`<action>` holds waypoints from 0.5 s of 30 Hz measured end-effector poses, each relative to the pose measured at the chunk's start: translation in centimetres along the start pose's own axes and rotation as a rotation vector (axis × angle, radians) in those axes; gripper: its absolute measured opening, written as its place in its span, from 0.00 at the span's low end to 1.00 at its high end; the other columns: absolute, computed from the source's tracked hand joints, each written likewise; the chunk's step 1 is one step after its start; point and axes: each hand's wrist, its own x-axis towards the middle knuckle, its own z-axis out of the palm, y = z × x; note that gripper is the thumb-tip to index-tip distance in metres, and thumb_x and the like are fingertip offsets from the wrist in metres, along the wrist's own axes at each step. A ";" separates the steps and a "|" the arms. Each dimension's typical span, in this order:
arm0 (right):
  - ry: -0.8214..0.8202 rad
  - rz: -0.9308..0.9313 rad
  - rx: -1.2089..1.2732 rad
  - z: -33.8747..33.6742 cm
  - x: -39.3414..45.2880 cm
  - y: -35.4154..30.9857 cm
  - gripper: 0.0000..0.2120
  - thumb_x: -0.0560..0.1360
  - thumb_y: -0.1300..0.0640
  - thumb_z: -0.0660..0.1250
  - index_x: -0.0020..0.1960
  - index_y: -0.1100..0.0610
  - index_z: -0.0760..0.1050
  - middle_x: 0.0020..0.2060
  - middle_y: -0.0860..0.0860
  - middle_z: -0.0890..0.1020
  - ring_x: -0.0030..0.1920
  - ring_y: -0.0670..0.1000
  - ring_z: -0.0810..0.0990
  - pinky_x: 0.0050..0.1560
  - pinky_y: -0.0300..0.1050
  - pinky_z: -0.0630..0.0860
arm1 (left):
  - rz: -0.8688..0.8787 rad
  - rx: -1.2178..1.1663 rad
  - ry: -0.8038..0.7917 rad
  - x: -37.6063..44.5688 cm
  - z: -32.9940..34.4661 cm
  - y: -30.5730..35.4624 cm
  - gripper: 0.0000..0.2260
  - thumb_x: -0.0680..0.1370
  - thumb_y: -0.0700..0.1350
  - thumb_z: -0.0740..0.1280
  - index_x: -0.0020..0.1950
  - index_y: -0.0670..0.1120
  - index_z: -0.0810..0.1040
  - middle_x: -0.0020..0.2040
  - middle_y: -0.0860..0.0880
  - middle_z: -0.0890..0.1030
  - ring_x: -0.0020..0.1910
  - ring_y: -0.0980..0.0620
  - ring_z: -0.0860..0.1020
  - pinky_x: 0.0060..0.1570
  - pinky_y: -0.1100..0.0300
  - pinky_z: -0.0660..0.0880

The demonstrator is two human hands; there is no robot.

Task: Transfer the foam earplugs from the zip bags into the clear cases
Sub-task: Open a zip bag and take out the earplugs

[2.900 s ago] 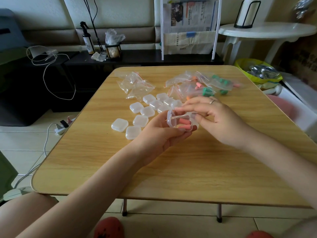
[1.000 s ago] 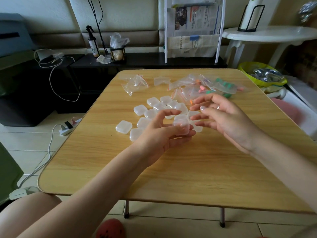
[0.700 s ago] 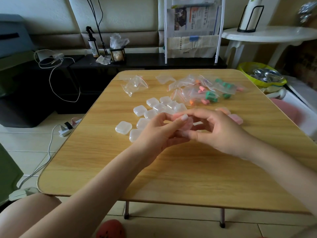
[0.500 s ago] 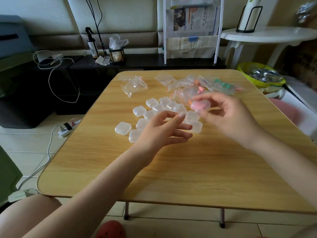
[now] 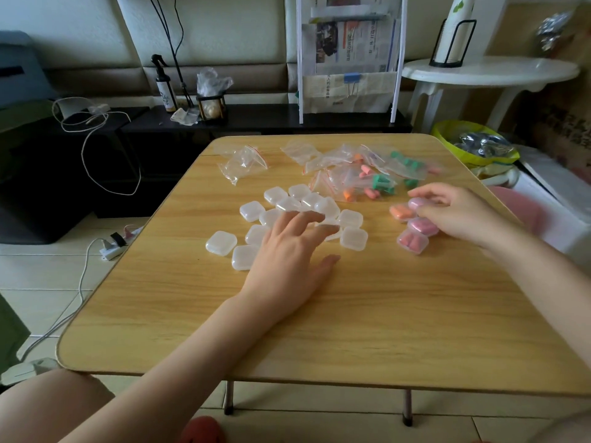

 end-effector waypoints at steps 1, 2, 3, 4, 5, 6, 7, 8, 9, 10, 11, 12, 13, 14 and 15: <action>-0.002 0.002 -0.020 0.1 0.0 0.0 0.11 0.78 0.56 0.63 0.60 0.49 0.77 0.57 0.50 0.79 0.56 0.50 0.76 0.51 0.43 0.68 | 0.011 0.024 -0.041 0.0 0.0 0.1 0.21 0.74 0.54 0.64 0.66 0.53 0.76 0.67 0.51 0.73 0.67 0.51 0.63 0.64 0.52 0.64; 0.008 0.003 -0.050 0.1 0.1 0.1 0.12 0.78 0.57 0.63 0.60 0.50 0.77 0.58 0.50 0.79 0.58 0.50 0.76 0.52 0.43 0.68 | 0.023 0.052 -0.085 0.0 0.0 0.2 0.21 0.75 0.55 0.64 0.68 0.54 0.73 0.70 0.51 0.69 0.71 0.51 0.61 0.67 0.52 0.60; 0.028 0.003 -0.083 0.1 0.2 0.2 0.12 0.78 0.57 0.63 0.59 0.50 0.78 0.58 0.50 0.80 0.58 0.51 0.76 0.52 0.43 0.67 | 0.031 0.077 -0.127 0.0 0.0 0.2 0.21 0.77 0.55 0.64 0.70 0.56 0.70 0.73 0.52 0.66 0.74 0.51 0.57 0.70 0.52 0.57; 0.046 -0.002 -0.114 0.1 0.2 0.2 0.12 0.77 0.58 0.63 0.59 0.51 0.79 0.58 0.50 0.80 0.58 0.51 0.76 0.51 0.42 0.67 | 0.037 0.094 -0.161 -0.1 -0.1 0.2 0.21 0.78 0.55 0.63 0.72 0.57 0.68 0.75 0.52 0.62 0.75 0.51 0.53 0.71 0.53 0.53; 0.060 -0.008 -0.137 0.1 0.1 0.2 0.12 0.77 0.58 0.63 0.59 0.52 0.79 0.58 0.51 0.80 0.58 0.51 0.76 0.51 0.41 0.66 | 0.042 0.105 -0.186 -0.1 -0.1 0.2 0.22 0.79 0.55 0.62 0.73 0.58 0.66 0.76 0.52 0.59 0.76 0.52 0.50 0.72 0.54 0.50; 0.068 -0.014 -0.160 0.2 0.0 0.1 0.12 0.78 0.58 0.63 0.60 0.53 0.79 0.58 0.51 0.81 0.58 0.51 0.76 0.50 0.39 0.65 | 0.048 0.112 -0.205 -0.1 -0.1 0.2 0.22 0.79 0.55 0.61 0.73 0.59 0.65 0.77 0.52 0.57 0.77 0.52 0.48 0.72 0.54 0.48; 0.078 -0.021 -0.183 0.3 -0.1 0.2 0.12 0.78 0.58 0.64 0.60 0.53 0.79 0.58 0.52 0.81 0.58 0.52 0.76 0.49 0.39 0.64 | 0.056 0.119 -0.218 -0.1 -0.1 0.2 0.21 0.80 0.56 0.59 0.74 0.59 0.64 0.78 0.52 0.56 0.77 0.52 0.47 0.73 0.54 0.46; 0.089 -0.028 -0.203 0.5 -0.1 0.2 0.12 0.78 0.57 0.64 0.61 0.54 0.79 0.57 0.53 0.81 0.57 0.52 0.76 0.48 0.39 0.64 | 0.063 0.125 -0.228 -0.1 0.0 0.2 0.21 0.80 0.56 0.59 0.74 0.59 0.63 0.78 0.53 0.55 0.77 0.52 0.46 0.73 0.54 0.45; 0.101 -0.031 -0.220 0.6 -0.2 0.2 0.12 0.79 0.57 0.64 0.61 0.54 0.79 0.55 0.53 0.82 0.55 0.53 0.77 0.48 0.39 0.65 | 0.068 0.129 -0.236 -0.1 0.0 0.2 0.22 0.80 0.56 0.58 0.74 0.59 0.62 0.78 0.53 0.54 0.77 0.52 0.45 0.73 0.54 0.44; 0.110 -0.031 -0.228 0.8 -0.3 0.2 0.12 0.79 0.56 0.64 0.61 0.54 0.79 0.51 0.53 0.83 0.51 0.52 0.79 0.46 0.39 0.66 | 0.069 0.129 -0.237 -0.1 0.0 0.2 0.22 0.80 0.56 0.58 0.74 0.59 0.62 0.78 0.53 0.54 0.77 0.53 0.45 0.74 0.53 0.44; 0.118 -0.030 -0.232 1.0 -0.3 0.3 0.12 0.78 0.55 0.64 0.60 0.53 0.79 0.47 0.52 0.83 0.46 0.51 0.80 0.46 0.40 0.68 | 0.069 0.126 -0.233 -0.1 0.0 0.2 0.21 0.80 0.56 0.58 0.74 0.58 0.63 0.78 0.53 0.55 0.77 0.53 0.45 0.74 0.53 0.44; 0.125 -0.030 -0.240 1.2 -0.1 0.5 0.11 0.78 0.55 0.64 0.58 0.52 0.79 0.45 0.51 0.84 0.45 0.51 0.81 0.46 0.42 0.72 | 0.070 0.122 -0.225 -0.1 0.0 0.2 0.21 0.80 0.55 0.59 0.74 0.57 0.64 0.78 0.53 0.56 0.77 0.54 0.46 0.75 0.53 0.44; 0.136 -0.031 -0.261 1.3 0.1 0.7 0.10 0.77 0.53 0.64 0.57 0.50 0.79 0.46 0.52 0.84 0.46 0.53 0.81 0.48 0.45 0.75 | 0.073 0.120 -0.216 -0.1 0.0 0.3 0.21 0.80 0.55 0.59 0.73 0.56 0.65 0.77 0.53 0.56 0.77 0.54 0.46 0.75 0.53 0.45; 0.151 -0.031 -0.289 1.4 0.2 0.9 0.10 0.77 0.52 0.64 0.56 0.49 0.79 0.48 0.54 0.83 0.48 0.55 0.80 0.51 0.47 0.76 | 0.078 0.121 -0.209 -0.2 0.0 0.2 0.20 0.80 0.55 0.59 0.72 0.55 0.65 0.77 0.53 0.57 0.77 0.54 0.47 0.75 0.53 0.45; 0.164 -0.030 -0.319 1.4 0.2 0.9 0.10 0.77 0.52 0.64 0.56 0.49 0.79 0.50 0.56 0.82 0.51 0.57 0.79 0.53 0.48 0.75 | 0.083 0.122 -0.207 -0.2 0.0 0.2 0.20 0.80 0.54 0.59 0.72 0.55 0.65 0.77 0.53 0.57 0.77 0.54 0.47 0.75 0.53 0.44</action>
